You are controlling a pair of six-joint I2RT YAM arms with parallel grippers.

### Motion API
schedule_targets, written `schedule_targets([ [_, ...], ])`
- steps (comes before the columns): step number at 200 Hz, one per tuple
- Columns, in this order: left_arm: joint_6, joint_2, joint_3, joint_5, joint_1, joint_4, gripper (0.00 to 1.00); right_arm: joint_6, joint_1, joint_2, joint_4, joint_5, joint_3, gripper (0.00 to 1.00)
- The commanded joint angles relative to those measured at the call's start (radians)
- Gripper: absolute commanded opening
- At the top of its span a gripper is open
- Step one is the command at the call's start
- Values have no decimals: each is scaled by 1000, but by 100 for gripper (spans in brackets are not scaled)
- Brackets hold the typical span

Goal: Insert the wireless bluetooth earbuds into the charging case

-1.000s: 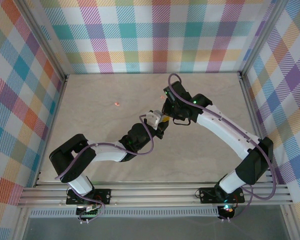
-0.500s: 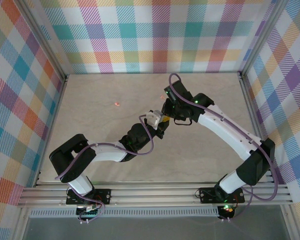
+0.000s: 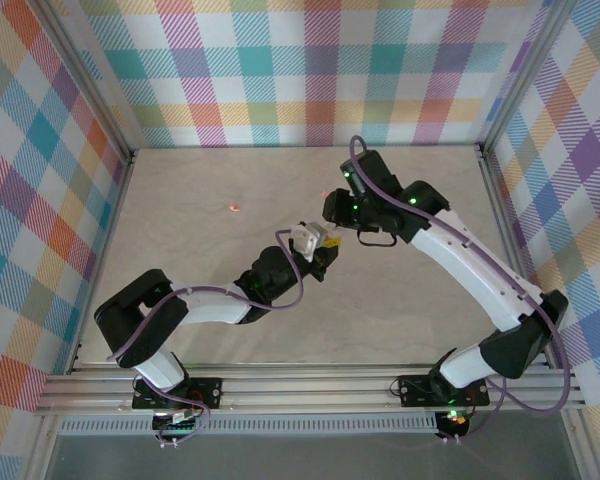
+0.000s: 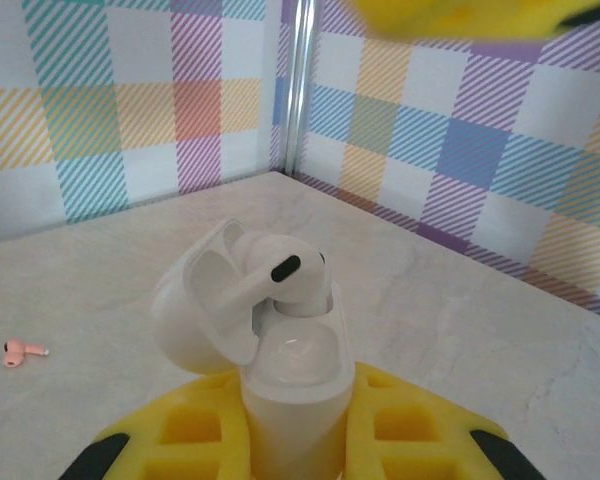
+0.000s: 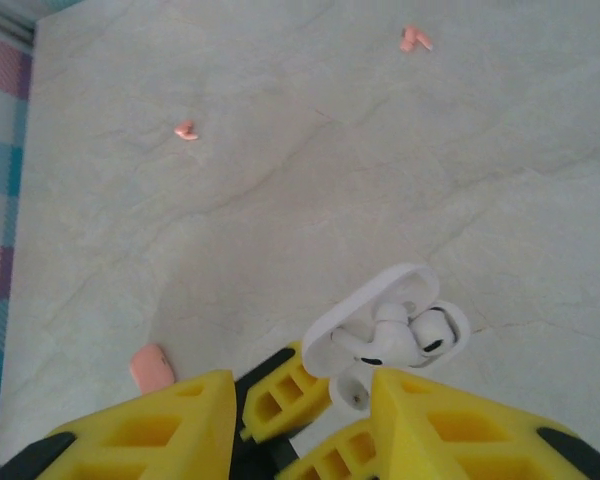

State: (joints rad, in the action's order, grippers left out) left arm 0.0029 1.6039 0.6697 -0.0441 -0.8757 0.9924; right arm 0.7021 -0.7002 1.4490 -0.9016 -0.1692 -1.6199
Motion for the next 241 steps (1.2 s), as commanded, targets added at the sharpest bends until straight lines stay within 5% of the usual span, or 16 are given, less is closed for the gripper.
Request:
schedule_targets([
  [1,-48,-71,-27,129,54,-4,0,-210,55,-105,60,90,26,44],
  [100,-43,-312,-41,679,246,-275,0,-1044,79,-267,355,393,318,37],
  [186,-10,-352,-55,736,273,-322,0,-1096,84,-304,323,638,342,32],
  [241,-15,-321,-47,760,279,-301,0,-1088,84,-241,235,646,297,27],
])
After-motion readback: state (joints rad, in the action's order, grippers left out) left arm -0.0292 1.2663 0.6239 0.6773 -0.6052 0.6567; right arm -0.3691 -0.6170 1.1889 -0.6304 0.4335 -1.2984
